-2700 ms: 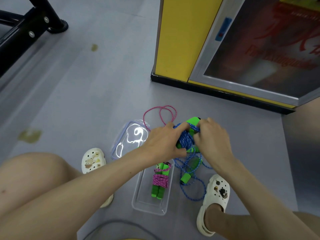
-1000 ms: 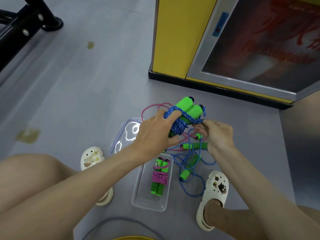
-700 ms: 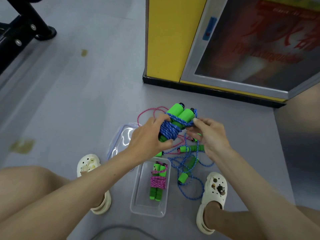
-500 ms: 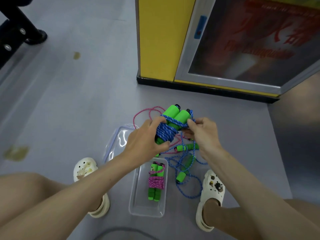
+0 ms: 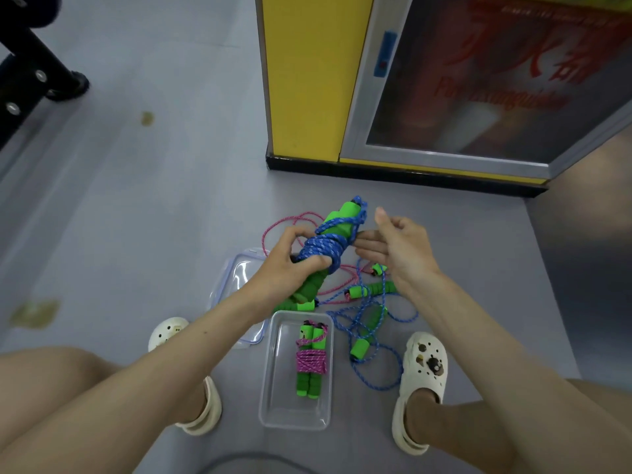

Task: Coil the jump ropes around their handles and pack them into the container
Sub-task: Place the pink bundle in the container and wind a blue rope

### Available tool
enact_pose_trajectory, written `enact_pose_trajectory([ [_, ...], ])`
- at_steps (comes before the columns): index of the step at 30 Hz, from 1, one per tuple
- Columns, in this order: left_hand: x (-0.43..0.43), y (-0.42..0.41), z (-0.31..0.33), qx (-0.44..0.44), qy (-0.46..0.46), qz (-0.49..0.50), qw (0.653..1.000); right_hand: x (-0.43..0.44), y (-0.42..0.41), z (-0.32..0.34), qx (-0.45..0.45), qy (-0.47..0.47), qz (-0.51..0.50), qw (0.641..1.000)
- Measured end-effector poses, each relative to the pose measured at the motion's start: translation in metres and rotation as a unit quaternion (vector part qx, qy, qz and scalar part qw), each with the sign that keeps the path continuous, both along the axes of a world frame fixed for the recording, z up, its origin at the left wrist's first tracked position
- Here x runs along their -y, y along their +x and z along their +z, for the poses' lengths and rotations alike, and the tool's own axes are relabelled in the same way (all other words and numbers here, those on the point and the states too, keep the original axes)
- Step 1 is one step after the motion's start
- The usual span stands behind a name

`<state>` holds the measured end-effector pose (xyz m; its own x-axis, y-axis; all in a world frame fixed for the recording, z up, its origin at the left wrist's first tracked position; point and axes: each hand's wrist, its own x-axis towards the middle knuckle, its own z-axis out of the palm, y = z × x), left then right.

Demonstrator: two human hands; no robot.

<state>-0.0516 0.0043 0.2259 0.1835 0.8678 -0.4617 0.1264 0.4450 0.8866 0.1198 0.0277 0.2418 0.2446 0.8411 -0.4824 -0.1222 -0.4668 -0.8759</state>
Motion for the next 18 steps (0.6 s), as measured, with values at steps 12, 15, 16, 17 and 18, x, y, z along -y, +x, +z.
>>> enact_pose_trajectory([
  [12, 0.025, -0.001, 0.005, 0.207, -0.199, 0.0, 0.958, 0.036, -0.028, -0.015, -0.084, -0.127, 0.05, 0.987],
  [15, 0.034, -0.003, -0.007, 0.1, -0.171, 0.047, 0.979, 0.049, -0.022, -0.023, -0.065, -0.165, 0.062, 0.982],
  [16, 0.038, -0.004, -0.013, 0.061, -0.155, 0.055, 0.984, 0.053, -0.022, -0.026, -0.079, -0.184, 0.08, 0.976],
  [17, 0.042, -0.004, -0.017, 0.026, -0.147, 0.056, 0.987, 0.057, -0.023, -0.029, -0.101, -0.2, 0.104, 0.969],
  [18, 0.046, -0.004, -0.024, -0.004, -0.142, 0.054, 0.988, 0.062, -0.026, -0.033, -0.124, -0.213, 0.13, 0.96],
])
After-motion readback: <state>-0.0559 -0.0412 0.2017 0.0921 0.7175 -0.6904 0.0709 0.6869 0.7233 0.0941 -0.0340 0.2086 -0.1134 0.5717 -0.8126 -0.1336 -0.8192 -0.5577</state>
